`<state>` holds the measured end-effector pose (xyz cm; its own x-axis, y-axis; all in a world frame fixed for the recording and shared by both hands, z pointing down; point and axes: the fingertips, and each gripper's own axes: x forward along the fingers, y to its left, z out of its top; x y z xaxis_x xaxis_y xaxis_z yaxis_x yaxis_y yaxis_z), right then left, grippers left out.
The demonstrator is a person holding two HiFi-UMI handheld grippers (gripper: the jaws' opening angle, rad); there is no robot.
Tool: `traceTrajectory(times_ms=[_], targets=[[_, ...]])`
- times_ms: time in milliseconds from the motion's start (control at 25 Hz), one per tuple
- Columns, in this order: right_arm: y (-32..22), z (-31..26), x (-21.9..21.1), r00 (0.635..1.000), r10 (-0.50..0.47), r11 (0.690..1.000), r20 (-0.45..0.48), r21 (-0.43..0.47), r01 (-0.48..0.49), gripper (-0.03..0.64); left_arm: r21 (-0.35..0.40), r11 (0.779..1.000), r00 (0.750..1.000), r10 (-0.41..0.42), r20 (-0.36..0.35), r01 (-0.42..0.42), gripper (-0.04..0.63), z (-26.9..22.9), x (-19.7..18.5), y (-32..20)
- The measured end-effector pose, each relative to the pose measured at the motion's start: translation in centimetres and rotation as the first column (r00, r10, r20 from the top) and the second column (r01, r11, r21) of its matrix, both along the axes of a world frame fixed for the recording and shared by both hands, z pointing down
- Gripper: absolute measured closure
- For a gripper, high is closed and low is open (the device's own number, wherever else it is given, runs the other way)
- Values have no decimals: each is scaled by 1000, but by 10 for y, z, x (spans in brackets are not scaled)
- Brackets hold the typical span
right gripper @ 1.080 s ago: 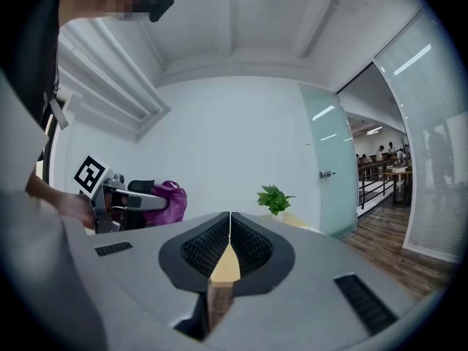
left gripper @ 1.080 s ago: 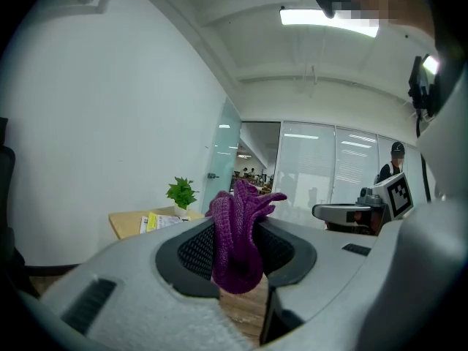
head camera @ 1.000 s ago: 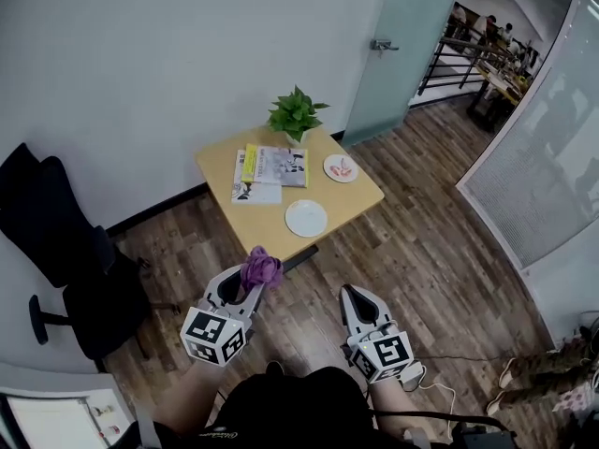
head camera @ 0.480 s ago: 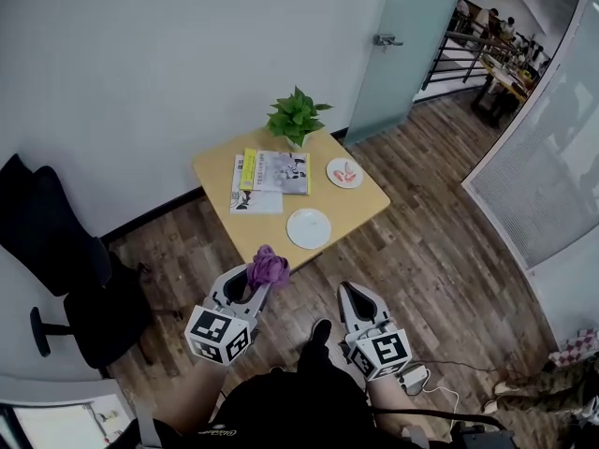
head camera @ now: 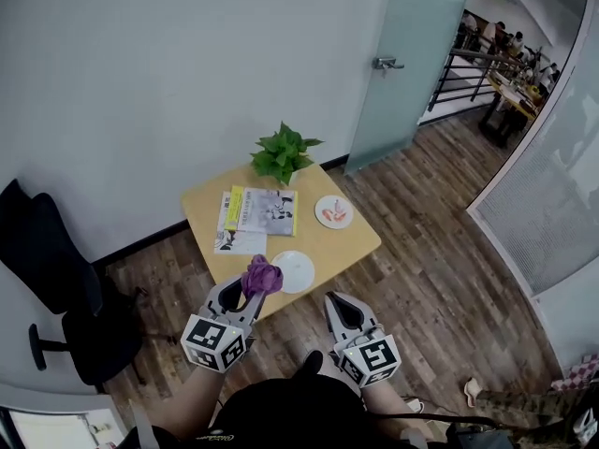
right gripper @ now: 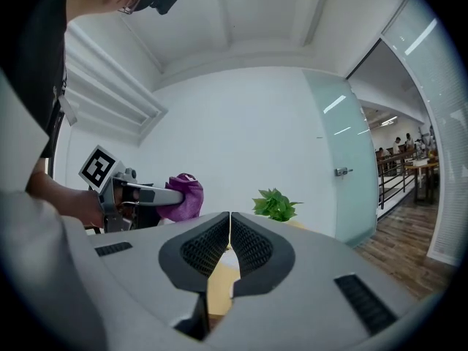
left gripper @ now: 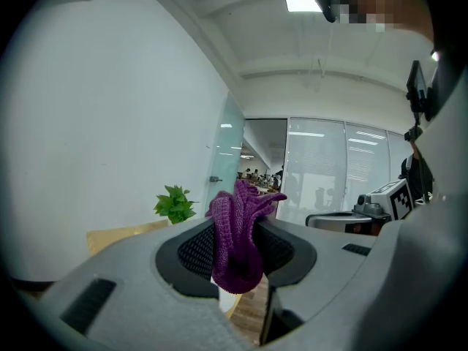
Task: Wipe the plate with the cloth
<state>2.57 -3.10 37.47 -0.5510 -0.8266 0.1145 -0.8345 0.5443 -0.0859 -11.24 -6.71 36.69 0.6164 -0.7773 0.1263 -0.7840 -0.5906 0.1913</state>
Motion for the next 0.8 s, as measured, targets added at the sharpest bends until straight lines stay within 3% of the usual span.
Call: traceTrajectory(times_ms=[440, 800], targets=[[-81, -2, 89, 999, -41, 999, 20, -1, 41, 607, 4, 1000, 1000, -20, -8, 20, 468, -10, 97, -77], [-115, 13, 100, 998, -34, 999, 58, -32, 36, 607, -60, 994, 996, -87, 4, 87, 468, 16, 85, -96]])
